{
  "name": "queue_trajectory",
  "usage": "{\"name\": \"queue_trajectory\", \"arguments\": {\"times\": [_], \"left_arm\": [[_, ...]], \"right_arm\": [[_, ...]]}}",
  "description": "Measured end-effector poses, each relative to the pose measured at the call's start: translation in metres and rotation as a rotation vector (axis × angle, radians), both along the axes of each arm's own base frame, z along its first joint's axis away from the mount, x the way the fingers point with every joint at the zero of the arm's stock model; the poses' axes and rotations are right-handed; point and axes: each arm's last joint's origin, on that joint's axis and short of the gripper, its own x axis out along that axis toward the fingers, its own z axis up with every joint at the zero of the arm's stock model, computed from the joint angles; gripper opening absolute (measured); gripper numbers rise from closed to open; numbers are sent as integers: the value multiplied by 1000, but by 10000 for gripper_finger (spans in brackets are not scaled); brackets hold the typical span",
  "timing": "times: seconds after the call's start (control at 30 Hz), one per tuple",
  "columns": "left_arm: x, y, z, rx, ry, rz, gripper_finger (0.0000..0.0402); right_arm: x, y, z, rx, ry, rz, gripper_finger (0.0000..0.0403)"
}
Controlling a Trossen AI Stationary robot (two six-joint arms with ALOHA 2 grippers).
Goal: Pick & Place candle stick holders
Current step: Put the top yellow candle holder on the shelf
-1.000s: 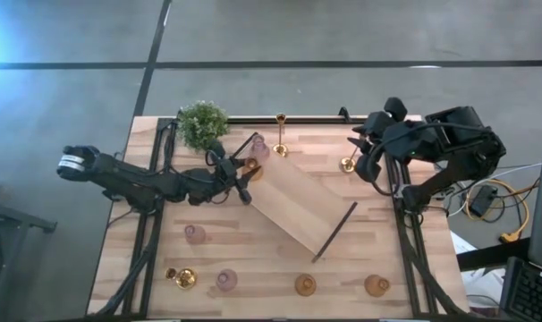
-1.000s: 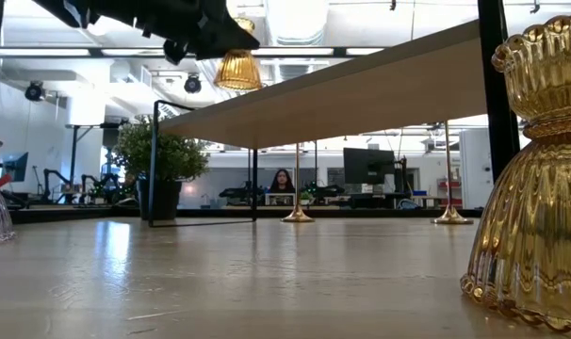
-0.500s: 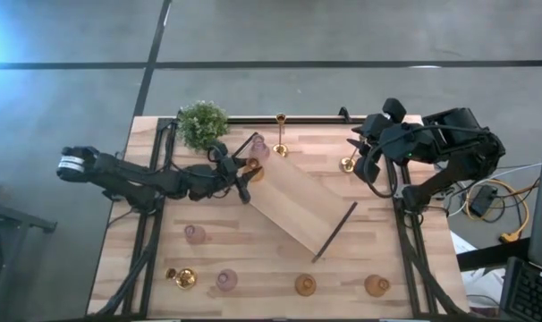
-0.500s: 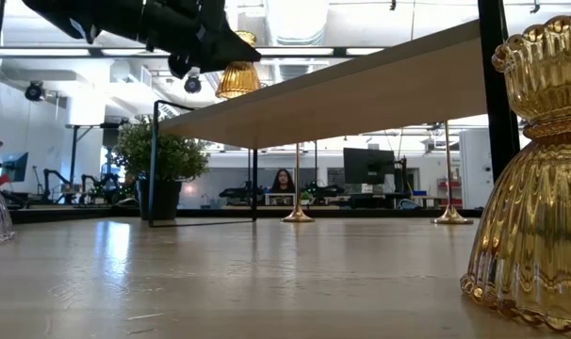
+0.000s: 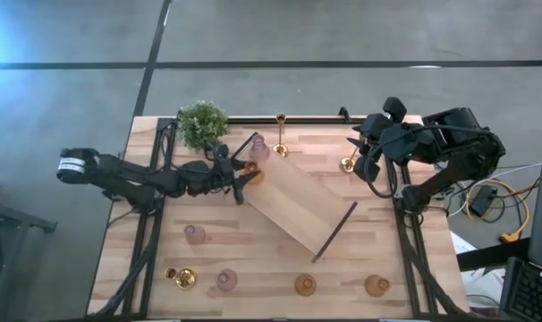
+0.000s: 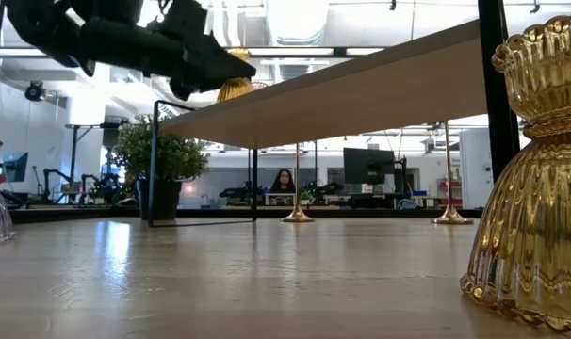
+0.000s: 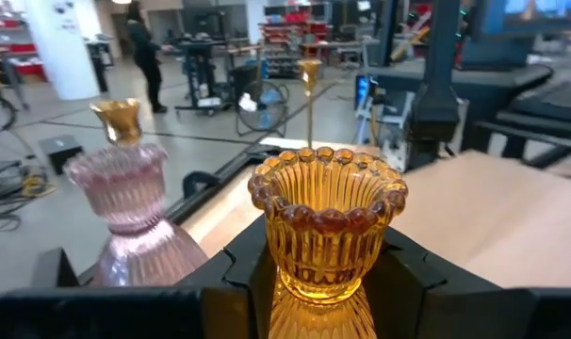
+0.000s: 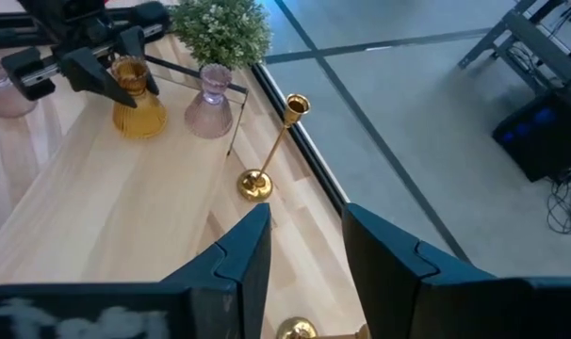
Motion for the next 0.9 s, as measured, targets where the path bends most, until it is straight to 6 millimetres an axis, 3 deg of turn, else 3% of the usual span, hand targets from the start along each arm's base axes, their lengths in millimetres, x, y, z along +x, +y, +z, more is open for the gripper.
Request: {"name": "queue_trajectory", "arguments": {"times": [0.4, 0.9], "left_arm": [[2, 5, 3, 62, 2, -187, 125], [6, 22, -5, 67, 42, -98, 125]], "right_arm": [[0, 0, 0, -2, -2, 2, 125], [0, 0, 0, -4, -1, 5, 125]]}}
